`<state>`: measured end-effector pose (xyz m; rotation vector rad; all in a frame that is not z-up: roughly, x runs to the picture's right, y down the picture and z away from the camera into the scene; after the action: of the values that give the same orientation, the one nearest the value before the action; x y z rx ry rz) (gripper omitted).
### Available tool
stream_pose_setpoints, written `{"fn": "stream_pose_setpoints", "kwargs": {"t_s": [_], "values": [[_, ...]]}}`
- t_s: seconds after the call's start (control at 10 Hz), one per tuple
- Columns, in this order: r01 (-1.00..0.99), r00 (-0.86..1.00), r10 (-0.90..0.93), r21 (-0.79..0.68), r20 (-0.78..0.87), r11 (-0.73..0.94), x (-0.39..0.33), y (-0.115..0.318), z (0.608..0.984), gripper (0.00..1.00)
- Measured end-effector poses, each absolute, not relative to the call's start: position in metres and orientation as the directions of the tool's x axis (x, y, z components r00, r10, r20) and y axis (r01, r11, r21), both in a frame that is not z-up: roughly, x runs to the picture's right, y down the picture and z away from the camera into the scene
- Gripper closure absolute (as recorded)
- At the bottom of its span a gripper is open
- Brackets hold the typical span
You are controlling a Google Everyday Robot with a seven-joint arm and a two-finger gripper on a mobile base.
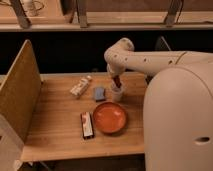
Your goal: Place the pepper in the ceramic cup
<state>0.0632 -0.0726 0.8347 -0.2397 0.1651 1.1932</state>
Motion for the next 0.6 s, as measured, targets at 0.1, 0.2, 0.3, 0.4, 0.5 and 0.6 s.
{"fn": "stream_pose_setpoints", "kwargs": {"t_s": [0.1,0.2,0.3,0.4,0.5,0.6], "values": [[-0.93,0.365,0.892,-0.067,-0.267,0.36,0.077,-0.069,0.842,1.0],[-0.931,0.362,0.892,-0.058,-0.271,0.361,0.082,-0.068,0.844,1.0],[-0.934,0.353,0.893,-0.041,-0.279,0.356,0.091,-0.065,0.85,1.0],[-0.937,0.343,0.896,-0.035,-0.282,0.348,0.094,-0.063,0.854,1.0],[-0.941,0.331,0.9,-0.033,-0.285,0.336,0.096,-0.06,0.858,1.0],[-0.949,0.31,0.908,-0.037,-0.282,0.313,0.096,-0.058,0.863,1.0]]}}
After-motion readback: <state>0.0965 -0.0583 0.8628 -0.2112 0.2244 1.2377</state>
